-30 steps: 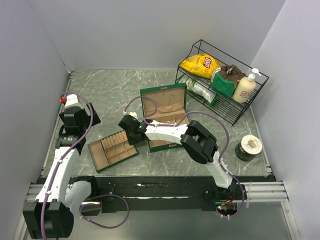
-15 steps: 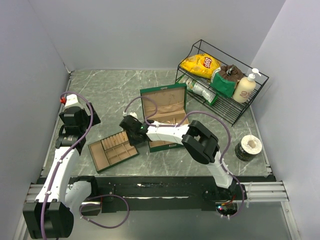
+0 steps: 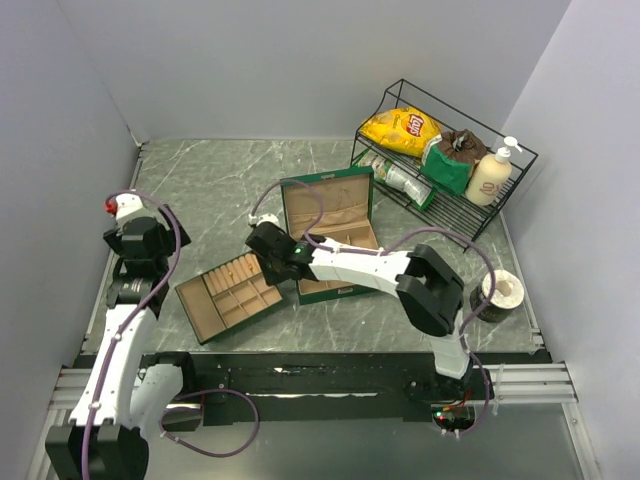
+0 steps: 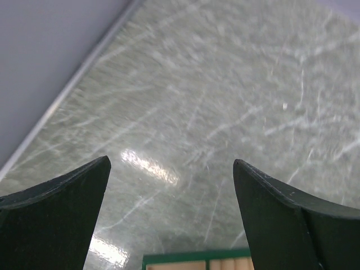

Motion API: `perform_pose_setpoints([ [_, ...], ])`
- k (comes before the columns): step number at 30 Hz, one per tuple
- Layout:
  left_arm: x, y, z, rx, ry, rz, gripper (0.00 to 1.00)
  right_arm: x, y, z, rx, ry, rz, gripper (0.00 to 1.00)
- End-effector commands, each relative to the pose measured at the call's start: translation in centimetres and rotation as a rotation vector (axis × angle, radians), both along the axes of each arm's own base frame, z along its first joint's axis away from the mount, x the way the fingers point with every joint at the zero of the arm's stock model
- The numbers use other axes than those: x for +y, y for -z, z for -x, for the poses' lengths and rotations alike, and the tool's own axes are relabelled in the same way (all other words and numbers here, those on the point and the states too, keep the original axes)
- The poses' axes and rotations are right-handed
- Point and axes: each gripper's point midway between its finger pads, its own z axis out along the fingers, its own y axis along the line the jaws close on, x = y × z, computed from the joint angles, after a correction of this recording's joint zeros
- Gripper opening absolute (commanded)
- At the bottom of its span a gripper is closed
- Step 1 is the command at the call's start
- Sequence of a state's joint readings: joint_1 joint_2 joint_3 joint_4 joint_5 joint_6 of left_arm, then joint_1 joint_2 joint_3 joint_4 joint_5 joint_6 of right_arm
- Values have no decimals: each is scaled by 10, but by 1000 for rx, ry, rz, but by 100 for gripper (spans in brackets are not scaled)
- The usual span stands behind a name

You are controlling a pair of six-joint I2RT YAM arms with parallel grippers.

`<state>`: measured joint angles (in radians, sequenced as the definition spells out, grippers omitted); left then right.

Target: Organize the mixed jewelry

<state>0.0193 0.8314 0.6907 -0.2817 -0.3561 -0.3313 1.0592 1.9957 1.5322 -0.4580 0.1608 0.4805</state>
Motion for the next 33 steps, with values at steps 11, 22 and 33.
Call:
perform_pose_setpoints([
  [11,31,-52,25,-185,-214,-18,96,-61,-105,0,-228,72,-24,0],
  [22,22,-52,19,-191,-157,-5,96,-130,-114,14,-243,83,-186,0],
  [33,14,-49,14,-184,-105,-3,96,-246,-102,-26,-274,299,-112,0],
])
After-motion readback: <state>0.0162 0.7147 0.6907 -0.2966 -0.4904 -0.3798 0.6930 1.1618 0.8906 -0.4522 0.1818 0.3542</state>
